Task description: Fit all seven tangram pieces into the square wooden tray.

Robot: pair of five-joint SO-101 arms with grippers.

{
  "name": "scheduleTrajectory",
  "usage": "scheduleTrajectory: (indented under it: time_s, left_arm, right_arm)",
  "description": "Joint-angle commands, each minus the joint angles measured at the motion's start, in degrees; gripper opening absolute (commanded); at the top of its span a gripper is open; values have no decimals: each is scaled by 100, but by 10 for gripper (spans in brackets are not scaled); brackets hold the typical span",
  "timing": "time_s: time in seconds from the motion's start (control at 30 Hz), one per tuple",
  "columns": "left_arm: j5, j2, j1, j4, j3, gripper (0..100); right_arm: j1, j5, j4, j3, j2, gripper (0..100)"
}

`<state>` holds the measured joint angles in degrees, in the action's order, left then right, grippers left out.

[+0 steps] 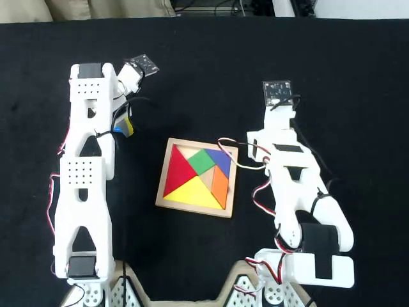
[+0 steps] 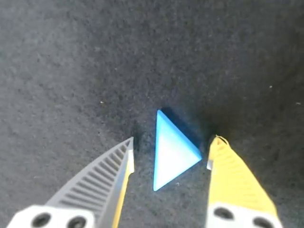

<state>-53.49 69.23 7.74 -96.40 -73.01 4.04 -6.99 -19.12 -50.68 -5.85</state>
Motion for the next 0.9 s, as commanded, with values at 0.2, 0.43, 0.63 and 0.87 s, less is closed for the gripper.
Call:
scheduleTrajectory:
  time_s: [0.2, 0.43, 0.63, 0.87]
  left_arm:
    - [-334, -18, 84, -149, -119, 256]
    - [-369, -18, 92, -185, -101, 128]
    - [-360, -44, 66, -404, -136, 127]
    - [-316, -440, -75, -457, -312, 127]
  right_arm:
    - [-88, -62, 97, 338, -31, 11]
    - [-88, -62, 105, 338, -31, 11]
    - [-88, -62, 105, 338, -31, 11]
    - [-88, -62, 105, 338, -31, 11]
